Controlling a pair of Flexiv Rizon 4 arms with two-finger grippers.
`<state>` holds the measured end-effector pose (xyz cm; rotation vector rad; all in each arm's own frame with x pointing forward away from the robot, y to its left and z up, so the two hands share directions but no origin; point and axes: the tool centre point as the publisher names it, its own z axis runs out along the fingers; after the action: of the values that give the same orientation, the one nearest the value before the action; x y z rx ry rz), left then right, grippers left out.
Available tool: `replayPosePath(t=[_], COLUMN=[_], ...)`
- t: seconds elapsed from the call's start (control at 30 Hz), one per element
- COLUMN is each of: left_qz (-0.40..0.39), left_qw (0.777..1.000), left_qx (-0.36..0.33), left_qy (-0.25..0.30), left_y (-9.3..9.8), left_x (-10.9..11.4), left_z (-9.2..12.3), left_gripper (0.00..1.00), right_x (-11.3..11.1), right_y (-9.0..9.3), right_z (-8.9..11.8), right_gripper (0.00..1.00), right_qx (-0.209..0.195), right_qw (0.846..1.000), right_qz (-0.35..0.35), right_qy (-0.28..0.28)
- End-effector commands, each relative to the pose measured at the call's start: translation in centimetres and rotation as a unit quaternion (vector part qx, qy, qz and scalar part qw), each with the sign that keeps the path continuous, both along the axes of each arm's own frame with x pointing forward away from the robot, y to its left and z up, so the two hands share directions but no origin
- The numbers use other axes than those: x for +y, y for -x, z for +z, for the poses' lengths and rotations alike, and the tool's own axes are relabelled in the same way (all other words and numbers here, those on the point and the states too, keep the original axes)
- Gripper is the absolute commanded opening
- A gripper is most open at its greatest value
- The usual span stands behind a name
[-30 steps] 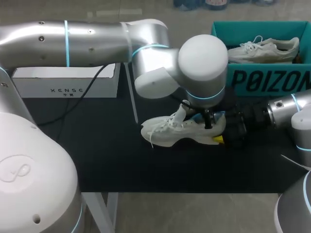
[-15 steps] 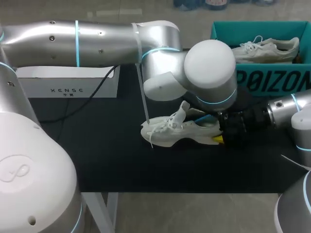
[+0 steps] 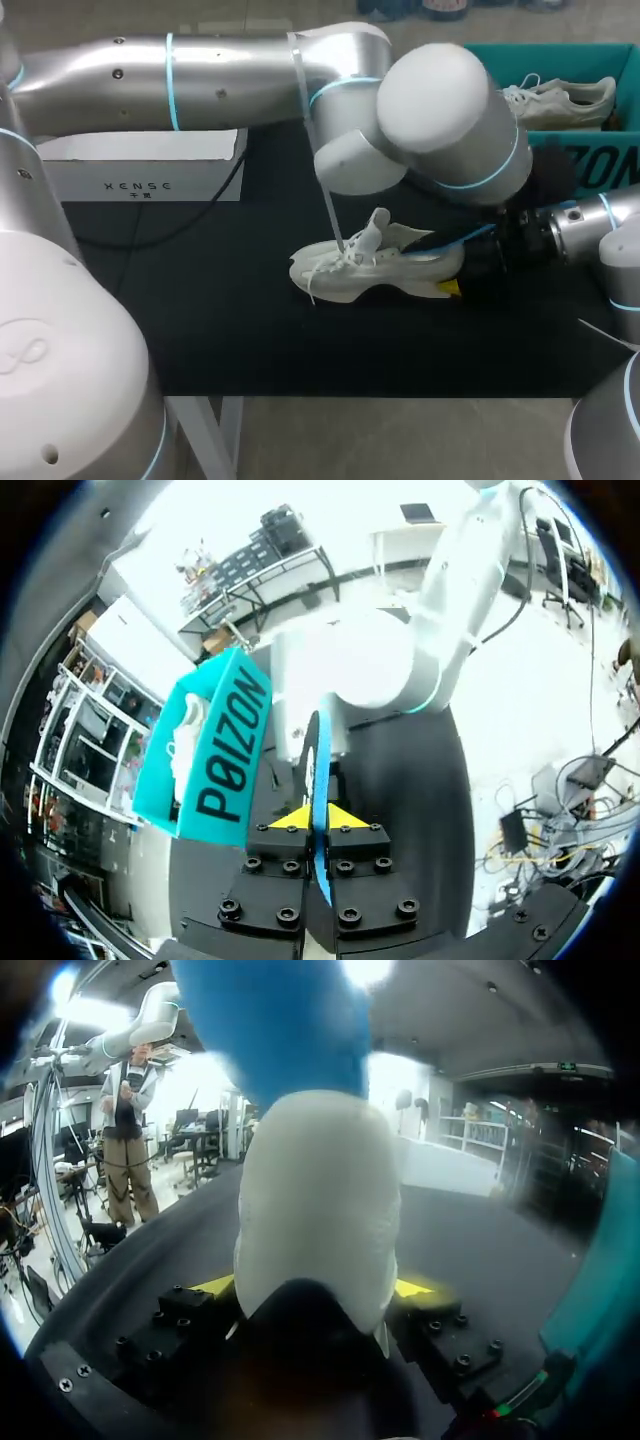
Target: Take the shoe out of the shoebox, open the shoe tongue, remove and reinsert the insole, then place the shoe into the shoebox
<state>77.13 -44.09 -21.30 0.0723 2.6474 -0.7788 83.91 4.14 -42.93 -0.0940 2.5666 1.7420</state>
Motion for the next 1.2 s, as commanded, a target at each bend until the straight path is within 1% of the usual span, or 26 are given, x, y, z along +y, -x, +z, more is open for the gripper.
replayPosePath(t=[0.03,0.2,0.3,0.4,0.57,0.7,0.93,1.07,1.2], left_qz=[-0.029,-0.049,-0.061,-0.065,-0.068,-0.065,-0.055,-0.059,-0.059], left_qw=[0.999,0.995,0.99,0.986,0.976,0.969,0.958,0.957,0.957], left_qx=[0.032,0.062,0.086,0.1,0.137,0.149,0.159,0.154,0.154], left_qy=[0.029,0.065,0.092,0.113,0.157,0.186,0.232,0.24,0.24], left_y=[-0.5,-0.9,-1.2,-1.6,-2.8,-3.4,-3.8,-3.7,-3.7], left_x=[1.4,1.9,2.7,4.1,7.4,10.0,14.1,15.5,15.5], left_z=[3.2,5.8,7.1,8.4,10.1,11.1,12.5,13.0,13.0], left_gripper=[0.0,0.0,0.0,0.0,0.0,0.0,0.0,0.0,0.0], right_x=[0.2,0.2,0.2,0.2,0.2,0.2,0.2,0.2,0.2], right_y=[0.1,0.1,0.1,0.1,0.1,0.1,0.1,0.1,0.1], right_z=[-0.3,-0.3,-0.3,-0.3,-0.3,-0.3,-0.3,-0.3,-0.3], right_gripper=[0.0,0.0,0.0,0.0,0.0,0.0,0.0,0.0,0.0], right_qx=[0.0,0.0,0.0,0.0,0.0,0.0,0.0,0.0,0.0], right_qw=[1.0,1.0,1.0,1.0,1.0,1.0,1.0,1.0,1.0], right_qz=[-0.002,-0.002,-0.002,-0.002,-0.002,-0.002,-0.002,-0.002,-0.002], right_qy=[0.001,0.001,0.001,0.001,0.001,0.001,0.001,0.001,0.001])
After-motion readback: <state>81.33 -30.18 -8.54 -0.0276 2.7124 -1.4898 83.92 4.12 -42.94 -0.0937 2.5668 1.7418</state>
